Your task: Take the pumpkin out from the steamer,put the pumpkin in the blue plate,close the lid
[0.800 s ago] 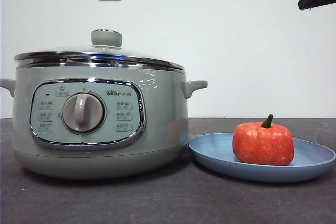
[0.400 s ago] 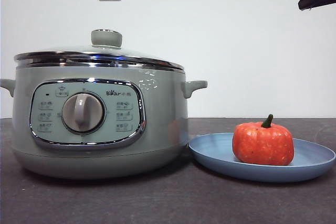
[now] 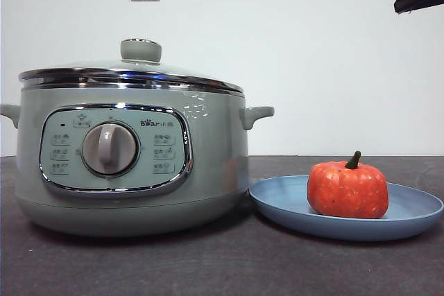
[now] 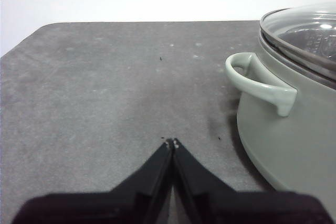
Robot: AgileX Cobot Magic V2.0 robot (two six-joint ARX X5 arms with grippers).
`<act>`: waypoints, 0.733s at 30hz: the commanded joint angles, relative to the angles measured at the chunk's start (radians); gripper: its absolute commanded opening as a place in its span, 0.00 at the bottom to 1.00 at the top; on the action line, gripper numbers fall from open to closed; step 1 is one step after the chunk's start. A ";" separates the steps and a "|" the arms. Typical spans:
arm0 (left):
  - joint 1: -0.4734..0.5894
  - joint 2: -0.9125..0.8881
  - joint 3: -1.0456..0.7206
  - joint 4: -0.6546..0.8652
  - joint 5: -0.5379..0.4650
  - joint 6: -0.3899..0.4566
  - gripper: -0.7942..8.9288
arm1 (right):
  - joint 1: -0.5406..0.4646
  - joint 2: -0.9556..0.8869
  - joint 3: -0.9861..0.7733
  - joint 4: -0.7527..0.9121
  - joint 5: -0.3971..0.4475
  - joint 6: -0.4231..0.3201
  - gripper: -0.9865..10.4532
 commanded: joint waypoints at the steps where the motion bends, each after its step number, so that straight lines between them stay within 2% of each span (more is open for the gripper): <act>1: 0.004 -0.003 -0.016 0.001 -0.002 -0.006 0.08 | 0.003 -0.008 -0.006 -0.006 -0.001 -0.044 0.09; 5: 0.004 -0.003 -0.016 0.001 -0.002 -0.006 0.08 | -0.019 -0.104 -0.014 -0.151 -0.004 -0.143 0.09; 8: 0.004 -0.003 -0.016 0.001 -0.002 -0.006 0.08 | -0.082 -0.204 -0.058 -0.198 -0.010 -0.153 0.09; 12: 0.004 -0.003 -0.016 0.001 -0.002 -0.006 0.08 | -0.215 -0.346 -0.172 -0.181 -0.072 -0.157 0.09; 15: 0.004 -0.003 -0.016 0.001 -0.002 -0.006 0.08 | -0.293 -0.428 -0.271 -0.112 -0.088 -0.176 0.09; 22: 0.004 -0.003 -0.016 0.001 -0.002 -0.006 0.08 | -0.380 -0.550 -0.452 -0.031 -0.158 -0.174 0.09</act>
